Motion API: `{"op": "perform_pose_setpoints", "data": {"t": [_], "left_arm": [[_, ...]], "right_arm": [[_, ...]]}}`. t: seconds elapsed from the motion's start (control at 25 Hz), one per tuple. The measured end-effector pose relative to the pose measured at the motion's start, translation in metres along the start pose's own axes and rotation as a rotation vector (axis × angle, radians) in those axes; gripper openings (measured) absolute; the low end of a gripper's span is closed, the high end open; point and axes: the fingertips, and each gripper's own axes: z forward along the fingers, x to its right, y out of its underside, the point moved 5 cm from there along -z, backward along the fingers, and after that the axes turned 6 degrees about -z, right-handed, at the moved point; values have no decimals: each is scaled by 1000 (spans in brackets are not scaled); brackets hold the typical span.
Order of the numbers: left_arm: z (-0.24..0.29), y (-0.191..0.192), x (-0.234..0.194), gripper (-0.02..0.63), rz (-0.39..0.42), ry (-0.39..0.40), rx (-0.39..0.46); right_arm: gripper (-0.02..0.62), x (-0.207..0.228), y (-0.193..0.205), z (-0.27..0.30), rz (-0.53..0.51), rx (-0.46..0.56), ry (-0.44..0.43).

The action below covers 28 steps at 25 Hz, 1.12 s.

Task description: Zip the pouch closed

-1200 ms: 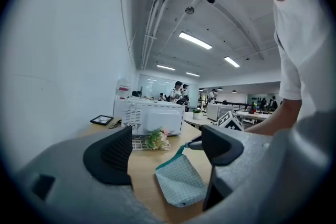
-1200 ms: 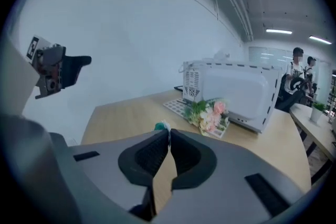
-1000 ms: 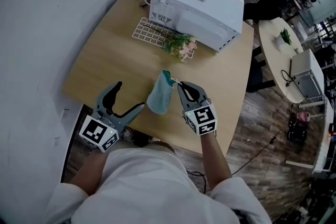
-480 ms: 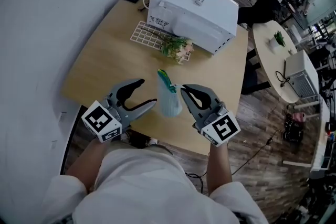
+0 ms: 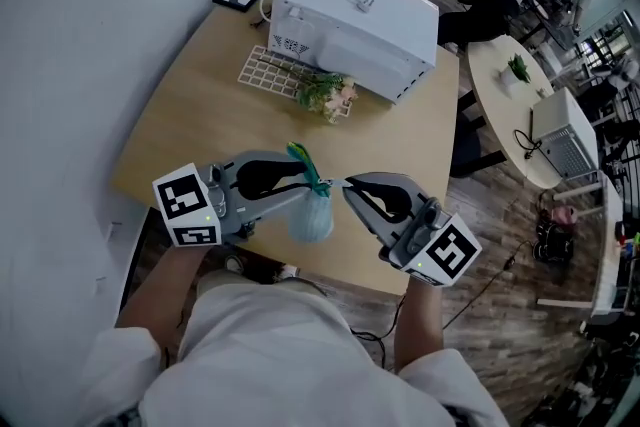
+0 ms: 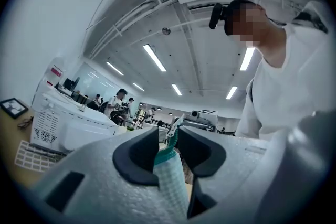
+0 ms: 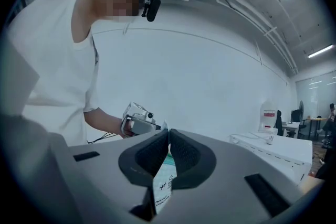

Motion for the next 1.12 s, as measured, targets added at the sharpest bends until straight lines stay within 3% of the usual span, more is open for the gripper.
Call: {"op": "perform_pose_setpoints", "data": {"t": [0.32,0.48,0.68,1.12], "left_arm": [[12,2,6,124,-57,195,-76],[14,6,9,110,-74,250,-92],[13,7,7,72,-125,289,-78],[12,12,-2,61,-207,300,-87]], "right_arm": [[11,-12,-8,0,1,-20,-34],[11,-15,-10,2,-8,-27,-52],[11,-11,-9,3,-4,-48,-52],[11,-13,-3,6,-33,-103,-52]]}}
